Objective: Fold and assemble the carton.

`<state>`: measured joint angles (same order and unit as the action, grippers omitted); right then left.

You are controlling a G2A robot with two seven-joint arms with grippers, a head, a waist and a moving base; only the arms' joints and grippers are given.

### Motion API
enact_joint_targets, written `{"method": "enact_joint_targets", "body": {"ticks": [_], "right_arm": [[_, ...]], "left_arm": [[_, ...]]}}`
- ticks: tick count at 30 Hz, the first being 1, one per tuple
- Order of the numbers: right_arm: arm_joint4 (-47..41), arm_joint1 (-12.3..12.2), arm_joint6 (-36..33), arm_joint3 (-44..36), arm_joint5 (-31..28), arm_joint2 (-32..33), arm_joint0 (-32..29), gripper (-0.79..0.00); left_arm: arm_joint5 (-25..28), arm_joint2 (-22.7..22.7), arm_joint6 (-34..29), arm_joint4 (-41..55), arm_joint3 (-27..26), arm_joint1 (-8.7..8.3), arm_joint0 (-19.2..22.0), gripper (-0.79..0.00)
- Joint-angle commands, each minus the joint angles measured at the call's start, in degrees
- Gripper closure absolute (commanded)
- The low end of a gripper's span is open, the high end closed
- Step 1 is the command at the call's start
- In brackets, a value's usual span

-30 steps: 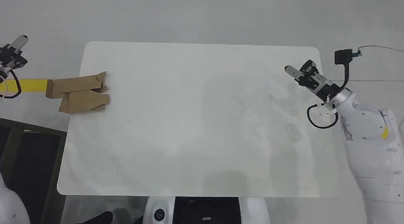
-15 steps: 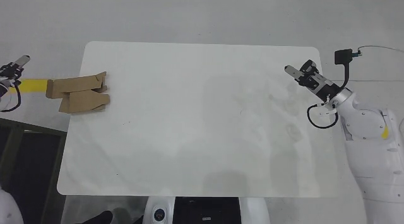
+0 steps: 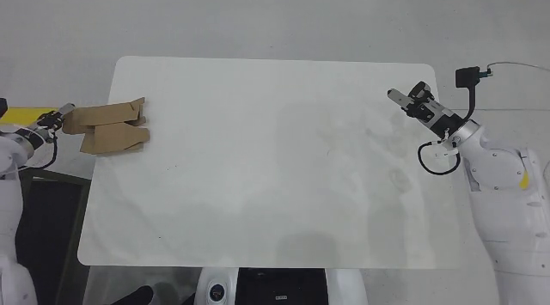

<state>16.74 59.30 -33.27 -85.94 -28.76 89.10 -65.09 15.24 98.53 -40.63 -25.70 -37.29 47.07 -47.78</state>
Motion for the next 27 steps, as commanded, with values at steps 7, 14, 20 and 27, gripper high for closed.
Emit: {"method": "enact_joint_targets", "body": {"ticks": [7,14,20,27], "right_arm": [[0.00,0.00,0.00,0.00,0.00,0.00,0.00,-0.785],[0.00,0.00,0.00,0.00,0.00,0.00,0.00,-0.785],[0.00,0.00,0.00,0.00,0.00,0.00,0.00,-0.785],[0.00,0.00,0.00,0.00,0.00,0.00,0.00,-0.785]], "left_arm": [[1.93,-2.33,-2.71,4.54,2.97,0.94,1.97,-0.431],[3.41,-3.57,-4.78,7.28,6.16,1.35,4.16,0.000],[5.71,-3.32,-3.99,8.80,6.61,1.10,5.03,0.000],[7.80,-3.02,-6.66,12.85,4.67,1.00,5.47,0.000]]}}
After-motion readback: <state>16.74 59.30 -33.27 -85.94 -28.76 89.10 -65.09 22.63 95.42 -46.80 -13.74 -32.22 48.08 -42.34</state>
